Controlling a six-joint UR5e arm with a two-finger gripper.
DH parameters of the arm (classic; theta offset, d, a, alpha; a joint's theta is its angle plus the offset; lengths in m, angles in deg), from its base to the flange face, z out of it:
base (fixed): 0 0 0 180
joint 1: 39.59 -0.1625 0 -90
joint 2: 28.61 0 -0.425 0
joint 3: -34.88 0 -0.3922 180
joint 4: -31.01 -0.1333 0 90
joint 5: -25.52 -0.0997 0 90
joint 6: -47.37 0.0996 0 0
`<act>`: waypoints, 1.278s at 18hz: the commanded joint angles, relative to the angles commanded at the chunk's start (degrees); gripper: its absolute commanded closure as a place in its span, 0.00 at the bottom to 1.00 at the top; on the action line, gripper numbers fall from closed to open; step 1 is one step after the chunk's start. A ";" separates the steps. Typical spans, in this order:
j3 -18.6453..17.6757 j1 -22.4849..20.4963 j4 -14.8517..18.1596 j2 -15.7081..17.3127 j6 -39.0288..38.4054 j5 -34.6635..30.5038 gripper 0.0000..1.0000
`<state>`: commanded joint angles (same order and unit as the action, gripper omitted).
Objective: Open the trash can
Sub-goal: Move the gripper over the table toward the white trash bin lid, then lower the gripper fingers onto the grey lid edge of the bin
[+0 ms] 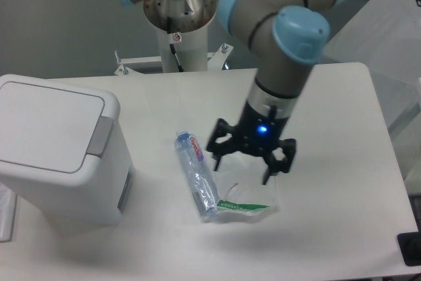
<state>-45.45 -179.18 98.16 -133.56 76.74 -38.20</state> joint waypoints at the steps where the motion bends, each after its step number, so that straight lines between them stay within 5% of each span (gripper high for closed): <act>1: -0.26 1.41 0.00 0.44 -1.15 -0.09 0.00; 11: -1.84 8.45 -0.88 3.08 -7.57 0.09 0.00; 23: -4.92 8.45 -2.72 3.44 -7.75 -0.70 0.00</act>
<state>-50.38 -170.72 95.44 -130.13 68.99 -38.91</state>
